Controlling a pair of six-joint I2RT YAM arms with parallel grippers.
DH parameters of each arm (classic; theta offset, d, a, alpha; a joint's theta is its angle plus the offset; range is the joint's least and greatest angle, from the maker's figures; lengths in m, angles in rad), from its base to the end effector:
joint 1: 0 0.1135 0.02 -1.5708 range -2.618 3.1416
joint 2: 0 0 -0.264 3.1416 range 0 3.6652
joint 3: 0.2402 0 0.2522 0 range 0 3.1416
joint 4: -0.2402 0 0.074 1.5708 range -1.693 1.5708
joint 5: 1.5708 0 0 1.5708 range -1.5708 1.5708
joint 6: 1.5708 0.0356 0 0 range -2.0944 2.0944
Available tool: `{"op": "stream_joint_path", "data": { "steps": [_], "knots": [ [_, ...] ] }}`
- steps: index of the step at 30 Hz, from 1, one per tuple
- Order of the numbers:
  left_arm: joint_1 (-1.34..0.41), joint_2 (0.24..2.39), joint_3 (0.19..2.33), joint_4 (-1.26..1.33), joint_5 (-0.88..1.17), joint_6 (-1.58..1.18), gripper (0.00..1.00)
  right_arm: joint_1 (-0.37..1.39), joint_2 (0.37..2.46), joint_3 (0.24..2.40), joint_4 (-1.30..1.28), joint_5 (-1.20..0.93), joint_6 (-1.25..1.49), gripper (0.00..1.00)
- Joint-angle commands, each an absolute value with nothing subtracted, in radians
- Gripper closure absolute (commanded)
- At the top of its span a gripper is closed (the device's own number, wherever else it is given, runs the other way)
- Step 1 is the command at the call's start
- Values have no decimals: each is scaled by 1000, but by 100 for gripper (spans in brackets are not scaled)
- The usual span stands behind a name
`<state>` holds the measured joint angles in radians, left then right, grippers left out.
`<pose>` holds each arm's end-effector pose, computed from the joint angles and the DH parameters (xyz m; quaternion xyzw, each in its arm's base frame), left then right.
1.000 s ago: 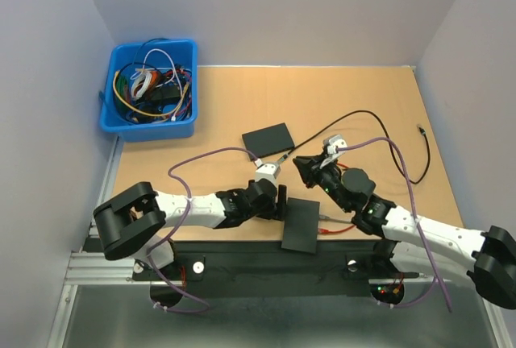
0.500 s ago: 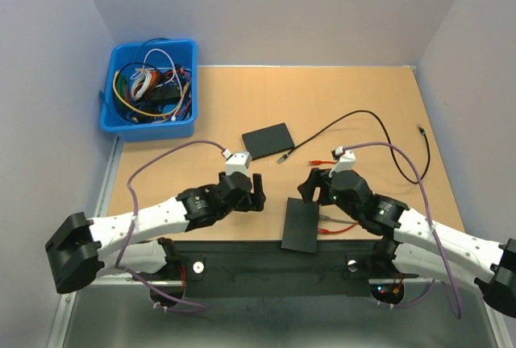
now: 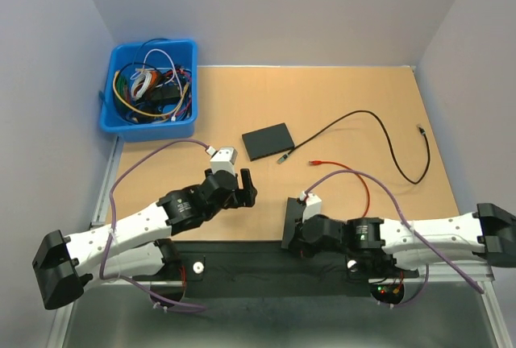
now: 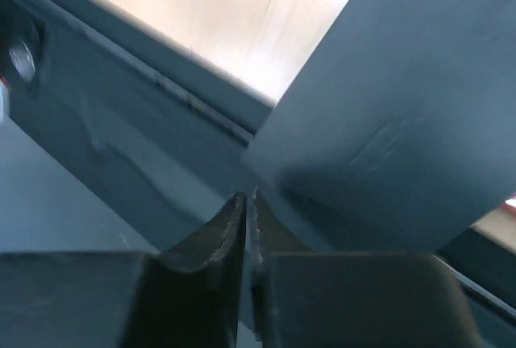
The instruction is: Insert the plug into the switch port
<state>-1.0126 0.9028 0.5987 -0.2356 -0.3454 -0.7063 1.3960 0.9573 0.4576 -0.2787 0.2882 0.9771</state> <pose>0.1164 -0.1636 0.2494 0.0470 0.8600 -0.2703 0.4303 0.0428 0.1841 0.1887 -0.1356 0.9045 0.3044 0.2660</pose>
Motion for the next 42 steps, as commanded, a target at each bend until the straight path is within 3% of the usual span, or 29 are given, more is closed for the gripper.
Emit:
{"op": "stream_joint_path", "data": {
  "steps": [1,13,19,25,33,42],
  "knots": [
    [-1009,891,612,-239,-376,-695,17,1483,1020,491,-282,342,1100,98],
    [-1009,925,603,-227,-383,-686,16,1517,1177,446,-317,396,1265,100],
    [-1009,917,588,-215,-373,-690,16,1465,1005,368,-422,546,1396,99],
    [-1008,917,586,-212,-376,-690,17,1244,876,403,-468,545,1247,99],
    [-1009,893,572,-210,-371,-699,16,1063,1163,578,-428,560,1082,99],
    [-1005,951,587,-106,-364,-612,17,1058,1109,607,-342,540,953,98]
  ]
}}
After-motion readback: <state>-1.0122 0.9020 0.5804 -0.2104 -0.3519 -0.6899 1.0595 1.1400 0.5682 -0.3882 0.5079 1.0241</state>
